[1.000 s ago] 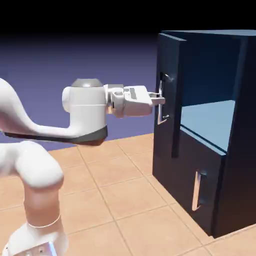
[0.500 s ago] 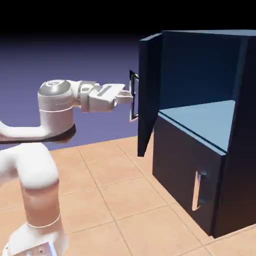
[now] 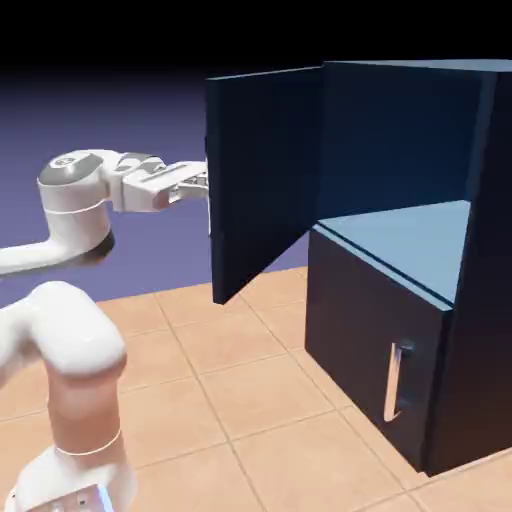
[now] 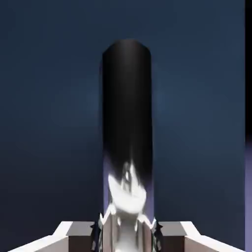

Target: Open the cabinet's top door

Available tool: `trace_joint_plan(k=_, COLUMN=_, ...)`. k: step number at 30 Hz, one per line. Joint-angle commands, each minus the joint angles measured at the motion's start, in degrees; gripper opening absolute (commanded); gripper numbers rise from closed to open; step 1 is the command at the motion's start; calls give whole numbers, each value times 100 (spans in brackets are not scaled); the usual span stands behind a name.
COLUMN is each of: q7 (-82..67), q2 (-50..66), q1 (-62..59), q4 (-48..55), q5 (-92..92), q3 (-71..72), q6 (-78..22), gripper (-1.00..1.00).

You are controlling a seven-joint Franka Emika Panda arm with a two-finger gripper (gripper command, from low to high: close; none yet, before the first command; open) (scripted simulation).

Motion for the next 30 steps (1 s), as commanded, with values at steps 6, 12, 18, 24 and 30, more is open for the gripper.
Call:
trace_joint_plan(k=6, q7=109, q2=548, q1=-422, q4=898, q5=1045, q3=1247, q6=-1202, gripper=-100)
trace_joint_plan(k=12, q7=156, q2=1033, q1=-1371, q4=2138, q5=1841, q3=2321, q6=-2392, gripper=-100)
trace_joint_plan(k=18, q7=96, q2=1272, q1=-2453, q4=3383, q5=2326, q3=3095, q6=-3404, gripper=-100)
trace_joint_plan(k=24, q7=-53, q2=1335, q1=-3559, q4=4629, q5=2636, q3=3679, q6=-4330, gripper=-100)
trace_joint_plan(k=30, q7=-247, q2=1295, q1=-4507, q4=5718, q5=2801, q3=4066, q6=-5094, gripper=-100)
